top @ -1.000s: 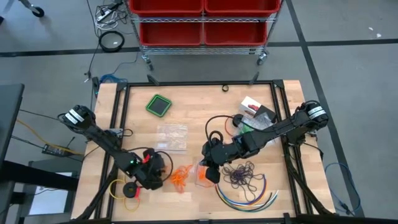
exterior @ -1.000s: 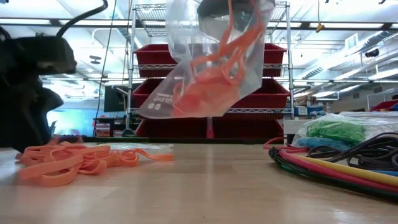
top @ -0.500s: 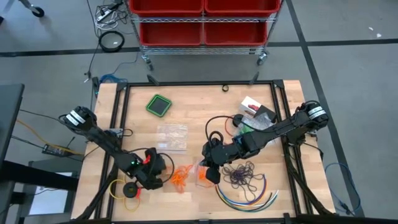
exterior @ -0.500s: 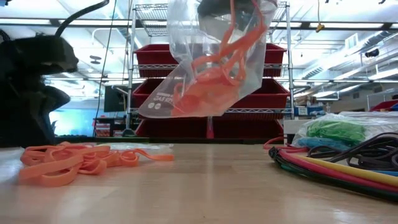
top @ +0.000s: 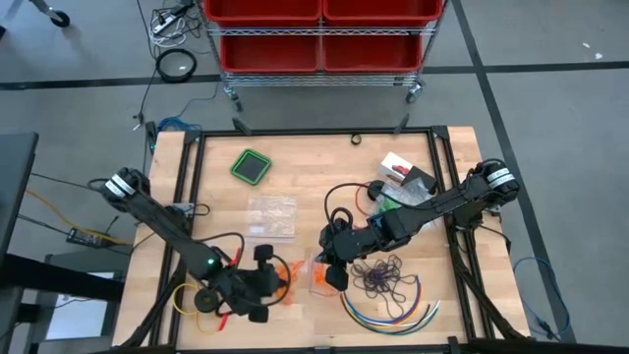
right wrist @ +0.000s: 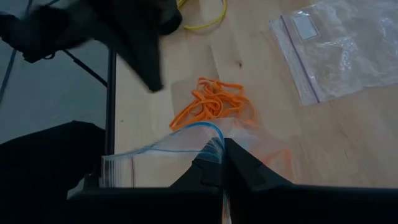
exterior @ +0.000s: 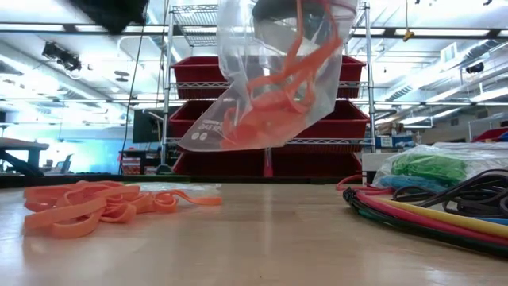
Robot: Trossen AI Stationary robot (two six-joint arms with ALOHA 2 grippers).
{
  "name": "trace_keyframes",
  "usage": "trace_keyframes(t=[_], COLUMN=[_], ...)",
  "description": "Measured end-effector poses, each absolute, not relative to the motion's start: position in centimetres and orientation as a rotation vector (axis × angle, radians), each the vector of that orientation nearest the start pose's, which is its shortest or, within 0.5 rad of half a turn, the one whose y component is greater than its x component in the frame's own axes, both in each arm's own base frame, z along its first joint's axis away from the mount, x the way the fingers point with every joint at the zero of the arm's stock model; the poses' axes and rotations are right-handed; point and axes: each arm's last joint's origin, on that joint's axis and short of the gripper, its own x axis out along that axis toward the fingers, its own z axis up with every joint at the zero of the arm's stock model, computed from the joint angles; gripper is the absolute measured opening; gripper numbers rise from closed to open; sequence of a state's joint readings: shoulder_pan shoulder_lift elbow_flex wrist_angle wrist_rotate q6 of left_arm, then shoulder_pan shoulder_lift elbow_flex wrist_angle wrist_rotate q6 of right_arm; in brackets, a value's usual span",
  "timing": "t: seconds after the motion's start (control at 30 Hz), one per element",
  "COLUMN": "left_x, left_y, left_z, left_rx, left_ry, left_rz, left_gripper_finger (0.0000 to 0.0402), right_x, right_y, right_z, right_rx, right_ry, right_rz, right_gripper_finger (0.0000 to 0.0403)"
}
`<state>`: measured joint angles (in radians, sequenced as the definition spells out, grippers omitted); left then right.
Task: Sort rubber bands
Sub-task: Put the orange rubber band into the transparent zip bag
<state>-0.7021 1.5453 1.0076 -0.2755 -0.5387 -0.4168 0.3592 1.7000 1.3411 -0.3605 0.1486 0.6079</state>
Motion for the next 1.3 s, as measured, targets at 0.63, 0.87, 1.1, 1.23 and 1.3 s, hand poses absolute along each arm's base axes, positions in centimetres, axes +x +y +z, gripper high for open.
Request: trace_keyframes(t=[0.63,0.87,1.1,1.23,1.3], left_x=[24.6,24.2,24.1,24.1,24.1], left_y=[-20.0,-19.5,-19.4,-19.4,-19.4], left_z=[17.5,13.3,13.4,15.2,16.3], left_rx=[0.06,0.038,0.027,0.0,-0.014], left_ry=[0.999,1.073,1.065,1.028,0.996], left_rz=[0.04,0.097,0.093,0.066,0.046], left_gripper_finger=[0.0116,0.0115,0.0036,0.0011,0.0018], right_x=[35.4,35.4,35.4,35.4,35.4], right_y=[13.0,13.0,13.0,13.0,13.0], right_z=[27.2,27.2,27.2,27.2,27.2], right_rx=[0.393,0.393,0.393,0.393,0.393], right_ry=[0.726,0.725,0.726,0.726,0.726], right_rz=[-0.021,-0.022,-0.023,-0.023,-0.024], right_gripper_finger=[0.0,0.0,0.0,0.0,0.0])
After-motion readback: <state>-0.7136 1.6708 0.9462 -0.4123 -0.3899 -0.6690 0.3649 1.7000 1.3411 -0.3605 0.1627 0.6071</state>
